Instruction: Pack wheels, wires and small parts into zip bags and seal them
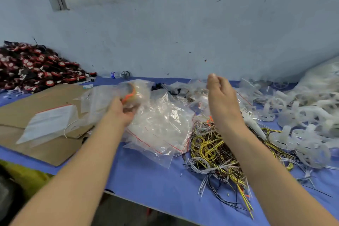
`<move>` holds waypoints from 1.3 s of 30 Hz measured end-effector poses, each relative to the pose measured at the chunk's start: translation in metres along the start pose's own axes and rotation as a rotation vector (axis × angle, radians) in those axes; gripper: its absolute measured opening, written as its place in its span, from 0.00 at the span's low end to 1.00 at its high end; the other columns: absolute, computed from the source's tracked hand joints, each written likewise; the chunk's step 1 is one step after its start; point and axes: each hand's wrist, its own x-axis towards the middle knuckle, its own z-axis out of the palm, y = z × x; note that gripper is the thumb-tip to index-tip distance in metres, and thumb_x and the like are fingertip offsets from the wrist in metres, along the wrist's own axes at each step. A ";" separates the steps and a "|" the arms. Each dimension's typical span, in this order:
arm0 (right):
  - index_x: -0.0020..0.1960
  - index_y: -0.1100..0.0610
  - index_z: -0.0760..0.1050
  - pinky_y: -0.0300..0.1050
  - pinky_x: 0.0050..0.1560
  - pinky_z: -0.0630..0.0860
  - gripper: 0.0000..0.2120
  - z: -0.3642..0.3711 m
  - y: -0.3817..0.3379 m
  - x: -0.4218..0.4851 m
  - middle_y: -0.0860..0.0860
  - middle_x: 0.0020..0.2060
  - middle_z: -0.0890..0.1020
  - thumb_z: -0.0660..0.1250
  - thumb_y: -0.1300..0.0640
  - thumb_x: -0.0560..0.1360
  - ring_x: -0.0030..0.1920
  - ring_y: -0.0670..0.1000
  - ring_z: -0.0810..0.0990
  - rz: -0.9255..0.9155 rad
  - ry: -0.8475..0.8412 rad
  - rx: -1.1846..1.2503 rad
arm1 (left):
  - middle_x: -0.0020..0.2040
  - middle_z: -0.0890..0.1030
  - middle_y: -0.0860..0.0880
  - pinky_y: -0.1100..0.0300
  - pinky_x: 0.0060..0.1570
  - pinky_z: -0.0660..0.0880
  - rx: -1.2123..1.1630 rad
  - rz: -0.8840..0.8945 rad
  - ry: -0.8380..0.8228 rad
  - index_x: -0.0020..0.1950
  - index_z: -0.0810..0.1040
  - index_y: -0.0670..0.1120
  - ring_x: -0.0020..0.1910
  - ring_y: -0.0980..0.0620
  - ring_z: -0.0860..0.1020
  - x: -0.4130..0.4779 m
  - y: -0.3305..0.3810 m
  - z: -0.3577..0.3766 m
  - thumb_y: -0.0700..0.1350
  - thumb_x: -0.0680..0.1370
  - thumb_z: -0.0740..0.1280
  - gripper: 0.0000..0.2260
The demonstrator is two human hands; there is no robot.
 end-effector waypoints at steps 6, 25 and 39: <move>0.58 0.46 0.71 0.36 0.41 0.64 0.13 -0.037 0.038 0.010 0.37 0.45 0.76 0.53 0.41 0.83 0.45 0.34 0.72 0.084 0.047 -0.121 | 0.65 0.75 0.46 0.58 0.49 0.78 0.138 0.009 0.147 0.62 0.73 0.45 0.55 0.47 0.77 0.042 0.012 -0.020 0.44 0.82 0.60 0.09; 0.64 0.46 0.71 0.33 0.43 0.65 0.11 -0.054 0.037 -0.009 0.39 0.51 0.75 0.57 0.49 0.83 0.50 0.33 0.71 0.108 0.063 -0.033 | 0.77 0.60 0.39 0.39 0.66 0.66 0.598 -0.390 -0.018 0.67 0.70 0.41 0.76 0.38 0.59 -0.024 -0.095 -0.007 0.45 0.80 0.59 0.17; 0.60 0.45 0.71 0.35 0.42 0.67 0.10 -0.071 0.033 -0.015 0.36 0.49 0.74 0.58 0.53 0.81 0.50 0.34 0.73 0.059 0.095 -0.078 | 0.41 0.75 0.44 0.56 0.45 0.75 0.339 -0.224 -0.083 0.42 0.71 0.41 0.42 0.49 0.76 -0.045 -0.115 0.033 0.37 0.81 0.59 0.08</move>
